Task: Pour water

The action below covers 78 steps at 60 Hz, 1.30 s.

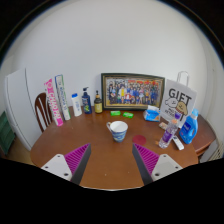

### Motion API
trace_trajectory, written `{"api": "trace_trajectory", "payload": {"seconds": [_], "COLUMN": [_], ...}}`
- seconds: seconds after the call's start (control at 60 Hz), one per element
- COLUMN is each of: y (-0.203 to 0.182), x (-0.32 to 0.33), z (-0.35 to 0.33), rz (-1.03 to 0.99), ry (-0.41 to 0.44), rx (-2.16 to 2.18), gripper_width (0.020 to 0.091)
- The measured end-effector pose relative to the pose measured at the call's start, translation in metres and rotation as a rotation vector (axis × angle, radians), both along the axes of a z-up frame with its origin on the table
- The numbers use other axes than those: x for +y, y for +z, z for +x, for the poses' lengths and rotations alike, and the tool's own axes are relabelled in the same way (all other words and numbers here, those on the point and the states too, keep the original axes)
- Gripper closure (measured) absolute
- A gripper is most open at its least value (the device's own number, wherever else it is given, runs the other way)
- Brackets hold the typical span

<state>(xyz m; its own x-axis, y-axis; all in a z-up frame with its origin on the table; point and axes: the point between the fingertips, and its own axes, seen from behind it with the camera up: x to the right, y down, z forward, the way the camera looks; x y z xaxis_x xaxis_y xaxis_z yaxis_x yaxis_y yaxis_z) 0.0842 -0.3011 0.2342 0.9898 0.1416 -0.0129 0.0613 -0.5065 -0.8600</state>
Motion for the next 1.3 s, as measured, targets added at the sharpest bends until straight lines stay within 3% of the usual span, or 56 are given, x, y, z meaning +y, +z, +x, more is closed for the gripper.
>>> {"api": "trace_trajectory", "payload": {"seconds": [0.367,0.683,0.8,0.85,0.867,0.883,0.95,1.117,1.3], "y": [-0.085,-0.138,-0.152,-0.154,-0.155,-0.154,-0.153,-0.152,-0.138], "x": [0.09,0.212,0.236,0.242,0.244,0.245,0.246,0.247,0.251], "z": [0.238,0.296,0.296,0.295,0.298,0.3,0.297,0.292,0.291], "rz": [0.068,0.145,0.154,0.167,0.172,0.181,0.199,0.205,0.205], "ry": [-0.167,-0.157,-0.154,-0.15,-0.155,-0.162,-0.167,-0.136,-0.14], "rx": [-0.047,0.001,0.007,0.005,0.001,-0.003,0.005,-0.048,-0.173], "gripper_width": [0.0248,0.0265,0.0396,0.0512,0.0581,0.06,0.0623,0.0763,0.0765]}}
